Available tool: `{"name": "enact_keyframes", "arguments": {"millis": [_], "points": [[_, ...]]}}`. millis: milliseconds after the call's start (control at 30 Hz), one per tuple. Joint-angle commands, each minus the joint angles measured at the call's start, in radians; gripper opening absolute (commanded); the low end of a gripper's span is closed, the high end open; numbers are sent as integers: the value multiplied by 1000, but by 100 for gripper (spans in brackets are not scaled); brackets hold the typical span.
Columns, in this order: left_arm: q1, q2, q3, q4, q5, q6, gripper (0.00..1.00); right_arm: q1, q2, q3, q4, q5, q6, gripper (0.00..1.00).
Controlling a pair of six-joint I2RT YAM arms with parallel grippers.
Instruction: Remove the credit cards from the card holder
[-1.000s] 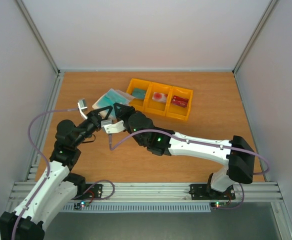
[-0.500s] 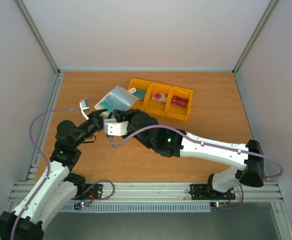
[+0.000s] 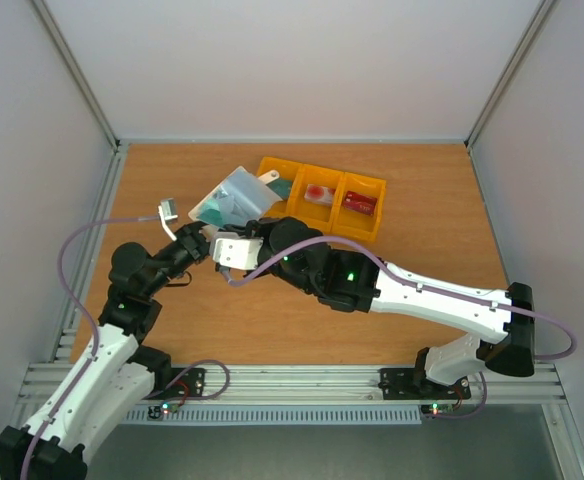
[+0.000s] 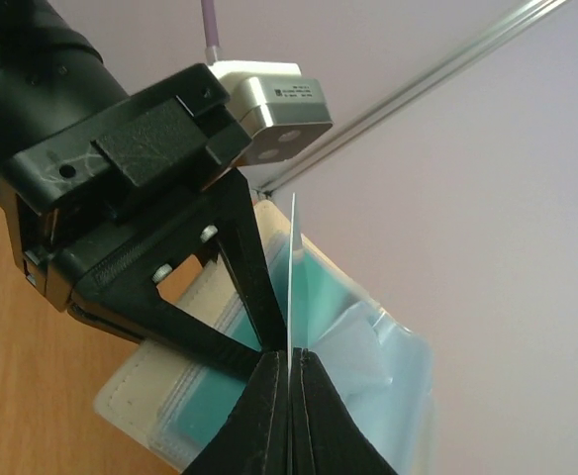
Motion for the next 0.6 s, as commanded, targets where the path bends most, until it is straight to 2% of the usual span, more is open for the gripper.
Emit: {"name": "enact_keyframes", "arguments": {"millis": [0, 233, 433, 567], "points": [[9, 7, 9, 16, -69, 4, 0, 21, -3, -6, 39, -43, 53, 1], [7, 3, 10, 15, -67, 13, 0, -5, 8, -63, 103, -22, 83, 2], [7, 3, 12, 15, -75, 17, 0, -19, 41, 31, 1, -163, 204, 5], [7, -3, 13, 23, -74, 37, 0, -82, 49, 7, -31, -209, 314, 6]]}}
